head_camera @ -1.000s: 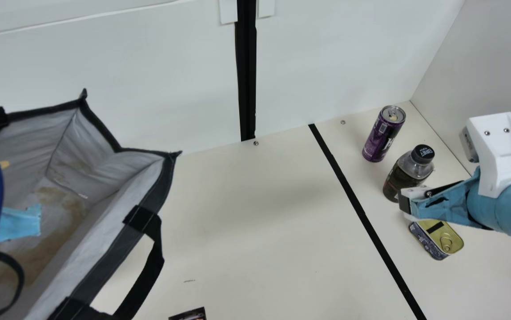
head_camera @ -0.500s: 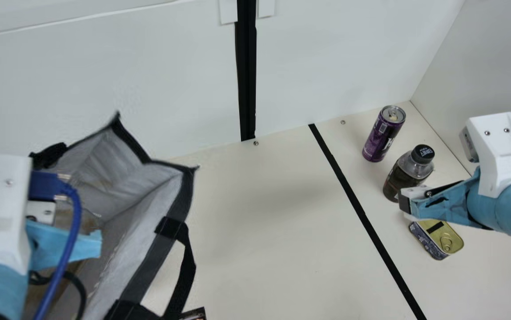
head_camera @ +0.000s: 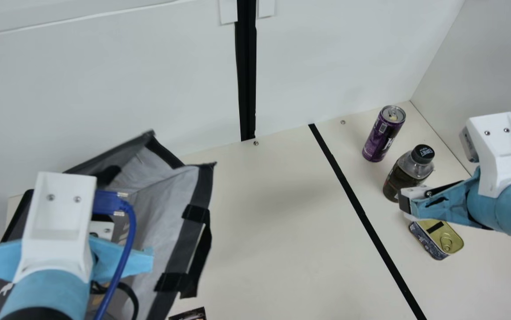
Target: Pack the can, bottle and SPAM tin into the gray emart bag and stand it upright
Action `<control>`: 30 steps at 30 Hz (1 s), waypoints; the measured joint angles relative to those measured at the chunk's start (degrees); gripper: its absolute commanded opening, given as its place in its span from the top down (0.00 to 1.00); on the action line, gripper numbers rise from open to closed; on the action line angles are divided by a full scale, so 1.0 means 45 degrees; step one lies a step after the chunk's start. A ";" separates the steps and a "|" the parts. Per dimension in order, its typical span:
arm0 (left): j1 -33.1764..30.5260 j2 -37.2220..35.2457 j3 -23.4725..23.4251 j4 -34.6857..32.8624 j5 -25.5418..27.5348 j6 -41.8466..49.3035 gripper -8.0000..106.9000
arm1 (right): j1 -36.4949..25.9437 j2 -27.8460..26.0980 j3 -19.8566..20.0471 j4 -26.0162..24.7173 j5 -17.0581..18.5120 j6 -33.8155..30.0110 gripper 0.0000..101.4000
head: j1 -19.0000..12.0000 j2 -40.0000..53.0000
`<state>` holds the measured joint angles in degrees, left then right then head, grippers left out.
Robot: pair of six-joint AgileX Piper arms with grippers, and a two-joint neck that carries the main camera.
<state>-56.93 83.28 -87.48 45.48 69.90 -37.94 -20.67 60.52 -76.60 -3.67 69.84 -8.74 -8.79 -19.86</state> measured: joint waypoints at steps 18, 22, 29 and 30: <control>-0.0896 0.0135 -0.0347 -0.2264 0.0000 -0.0744 1.00 | 0.0000 0.0000 0.0000 0.0000 0.0000 0.0000 0.06 | 0.0000 0.0000; -0.0989 0.0182 -0.0655 -0.3035 0.0000 -0.0861 1.00 | 0.0000 0.0000 0.0000 0.0000 0.0000 0.0000 0.06 | 0.0000 0.0000; -0.0910 0.0219 -0.1322 -0.4412 0.0000 -0.0912 1.00 | 0.0000 0.0000 0.0000 0.0000 0.0000 0.0000 0.06 | 0.0000 0.0000; -0.0861 0.0219 -0.1396 -0.4624 0.0000 -0.0912 1.00 | 0.0000 0.0000 0.0000 0.0000 0.0000 0.0000 0.06 | 0.0000 -0.0020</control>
<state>-60.80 84.27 -93.76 24.68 69.90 -42.04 -20.67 60.52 -76.60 -3.67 69.84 -8.74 -8.79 -19.95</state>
